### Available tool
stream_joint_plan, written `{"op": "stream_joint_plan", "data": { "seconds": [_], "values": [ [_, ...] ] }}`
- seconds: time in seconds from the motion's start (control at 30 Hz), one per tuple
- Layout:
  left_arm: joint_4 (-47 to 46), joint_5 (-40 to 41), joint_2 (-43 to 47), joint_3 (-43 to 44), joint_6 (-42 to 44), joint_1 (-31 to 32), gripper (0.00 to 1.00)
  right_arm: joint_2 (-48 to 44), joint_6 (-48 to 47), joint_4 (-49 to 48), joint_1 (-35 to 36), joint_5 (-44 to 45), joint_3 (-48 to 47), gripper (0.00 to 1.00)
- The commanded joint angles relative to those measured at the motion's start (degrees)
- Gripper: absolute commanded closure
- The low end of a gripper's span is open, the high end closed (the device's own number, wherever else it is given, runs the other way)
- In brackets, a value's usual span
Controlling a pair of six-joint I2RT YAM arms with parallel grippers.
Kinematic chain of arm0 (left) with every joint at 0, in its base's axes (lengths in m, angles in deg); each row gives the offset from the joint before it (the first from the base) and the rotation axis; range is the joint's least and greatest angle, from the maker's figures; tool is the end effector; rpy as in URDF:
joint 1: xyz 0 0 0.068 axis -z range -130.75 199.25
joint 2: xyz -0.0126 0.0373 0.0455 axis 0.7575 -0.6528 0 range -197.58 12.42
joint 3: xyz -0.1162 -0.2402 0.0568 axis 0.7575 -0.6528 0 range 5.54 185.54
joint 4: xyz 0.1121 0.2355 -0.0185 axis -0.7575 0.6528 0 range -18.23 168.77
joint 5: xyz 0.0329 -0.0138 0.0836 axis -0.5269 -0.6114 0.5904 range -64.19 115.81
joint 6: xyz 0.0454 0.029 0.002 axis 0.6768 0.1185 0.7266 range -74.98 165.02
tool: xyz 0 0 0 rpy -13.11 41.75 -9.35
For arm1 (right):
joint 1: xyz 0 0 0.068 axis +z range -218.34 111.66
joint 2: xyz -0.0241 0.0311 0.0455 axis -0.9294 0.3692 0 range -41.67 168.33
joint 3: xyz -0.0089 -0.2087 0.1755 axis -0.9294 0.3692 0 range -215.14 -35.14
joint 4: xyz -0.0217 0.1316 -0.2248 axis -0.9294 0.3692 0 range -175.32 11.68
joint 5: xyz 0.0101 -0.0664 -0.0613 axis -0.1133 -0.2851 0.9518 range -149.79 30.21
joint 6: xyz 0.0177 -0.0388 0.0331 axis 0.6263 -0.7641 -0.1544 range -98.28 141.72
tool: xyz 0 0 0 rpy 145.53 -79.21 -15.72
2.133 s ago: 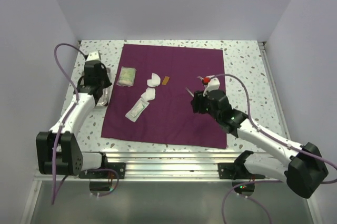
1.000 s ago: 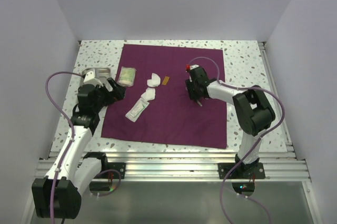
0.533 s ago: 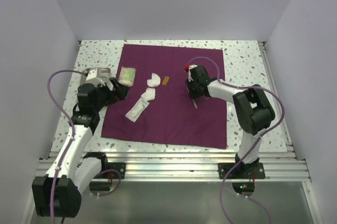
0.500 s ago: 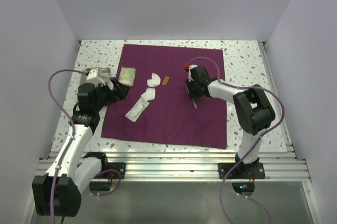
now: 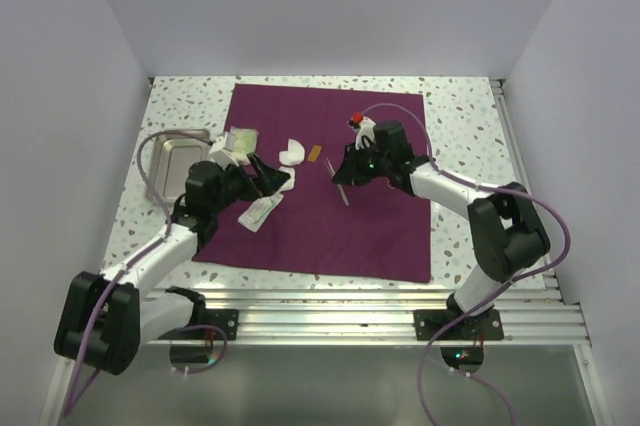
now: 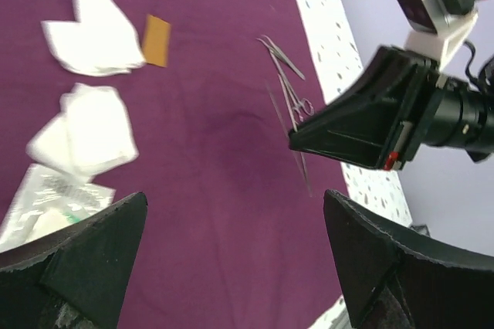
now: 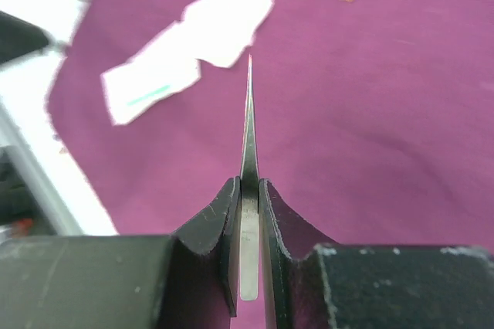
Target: Prepare the surgical pack
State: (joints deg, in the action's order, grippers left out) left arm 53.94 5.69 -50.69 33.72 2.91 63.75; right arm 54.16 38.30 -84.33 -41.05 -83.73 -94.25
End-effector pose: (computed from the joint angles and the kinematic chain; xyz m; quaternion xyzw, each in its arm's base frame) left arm 0.2279 -0.0716 0.2262 -0.0882 0.7939 -0.4011 0.4485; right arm 0.3162 0.1794 0.2126 -0.1729 0.8658 0.3338 0.3303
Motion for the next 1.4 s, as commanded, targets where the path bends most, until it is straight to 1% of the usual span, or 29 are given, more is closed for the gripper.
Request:
{"op": "stream_joint_plan", "data": {
  "seconds": [0.0, 0.1, 0.13, 0.17, 0.27, 0.37, 0.5, 0.63, 0.7, 0.73, 0.77, 0.87, 0.93, 1.03, 1.07, 1.13, 1.17, 1.23, 1.27, 1.3, 1.33, 1.37],
  "values": [
    [-15.38, 0.52, -2.80, -1.64, -3.33, 4.74, 0.00, -2.22, 7.67, -7.75, 0.04, -12.08, -0.13, 0.96],
    [-22.68, 2.53, -4.56, -3.48, -4.21, 9.48, 0.05, -3.45, 13.29, -12.58, -0.04, -14.37, 1.19, 0.99],
    [-23.91, 3.50, -5.17, -4.01, -4.04, 10.71, 0.05, -3.72, 14.87, -16.16, -0.04, -14.72, 1.71, 0.99],
    [-25.84, 5.16, -5.35, -4.19, -3.95, 12.98, 0.05, -3.98, 18.02, -17.94, 0.04, -15.16, 2.85, 0.99],
    [-28.83, 7.98, -6.67, -4.72, -4.21, 16.33, 0.05, -4.34, 23.39, -24.17, 0.13, -16.31, 4.44, 0.99],
    [-28.06, 9.22, -9.13, -2.88, -4.30, 18.37, 0.08, -4.86, 24.20, -23.94, 1.01, -14.82, 4.09, 0.99],
    [-26.56, 9.31, -13.08, 1.25, -3.07, 20.56, 0.20, -6.09, 22.36, -20.16, 2.59, -10.52, 3.21, 0.99],
    [-22.26, 13.25, -14.76, 3.19, -2.80, 22.58, 0.23, -6.45, 23.14, -20.59, 2.95, -10.16, 3.39, 0.99],
    [-22.51, 14.41, -15.28, 3.19, -2.89, 22.94, 0.30, -6.62, 23.41, -21.03, 3.21, -10.33, 3.56, 1.00],
    [-23.56, 14.58, -15.46, 3.02, -2.81, 23.11, 0.36, -6.71, 23.32, -21.03, 3.30, -10.33, 3.74, 1.00],
    [-24.09, 14.50, -15.46, 3.02, -2.72, 23.20, 0.49, -6.97, 23.24, -20.95, 3.38, -10.07, 3.83, 1.00],
    [-24.54, 14.23, -16.69, 3.45, -2.80, 23.55, 0.65, -7.33, 23.67, -21.73, 3.47, -9.63, 4.79, 0.99],
    [-24.54, 13.79, -17.30, 3.98, -2.98, 23.73, 0.65, -7.33, 24.37, -22.61, 3.47, -9.72, 5.58, 0.99],
    [-24.63, 13.27, -18.80, 4.60, -3.24, 23.99, 0.70, -7.50, 24.64, -22.97, 3.47, -9.37, 6.20, 0.98],
    [-24.63, 13.18, -19.41, 4.69, -3.24, 23.99, 0.74, -7.68, 24.64, -23.05, 3.47, -9.19, 6.38, 0.98],
    [-24.54, 13.70, -20.03, 4.60, -3.51, 24.08, 0.81, -7.94, 24.64, -23.32, 3.39, -8.75, 6.90, 0.94],
    [-24.54, 13.79, -20.55, 4.51, -3.68, 24.08, 0.90, -7.94, 24.56, -23.23, 3.47, -8.58, 6.91, 0.93],
    [-24.54, 14.05, -20.73, 4.16, -3.86, 24.08, 1.00, -7.94, 24.55, -23.58, 3.47, -8.58, 7.17, 0.87],
    [-24.54, 14.40, -20.91, 3.99, -3.95, 24.08, 1.00, -8.03, 24.55, -23.58, 3.47, -8.49, 7.26, 0.83],
    [-24.54, 14.75, -20.82, 3.46, -4.03, 24.17, 1.00, -8.03, 24.55, -23.50, 3.47, -8.05, 7.34, 0.77],
    [-24.54, 15.37, -20.74, 3.20, -4.04, 24.17, 1.00, -8.29, 24.47, -23.41, 3.47, -7.79, 7.43, 0.65],
    [-24.36, 15.81, -20.39, 2.67, -3.86, 24.08, 1.00, -8.38, 24.38, -23.32, 3.47, -7.44, 7.52, 0.60]
  ]
}}
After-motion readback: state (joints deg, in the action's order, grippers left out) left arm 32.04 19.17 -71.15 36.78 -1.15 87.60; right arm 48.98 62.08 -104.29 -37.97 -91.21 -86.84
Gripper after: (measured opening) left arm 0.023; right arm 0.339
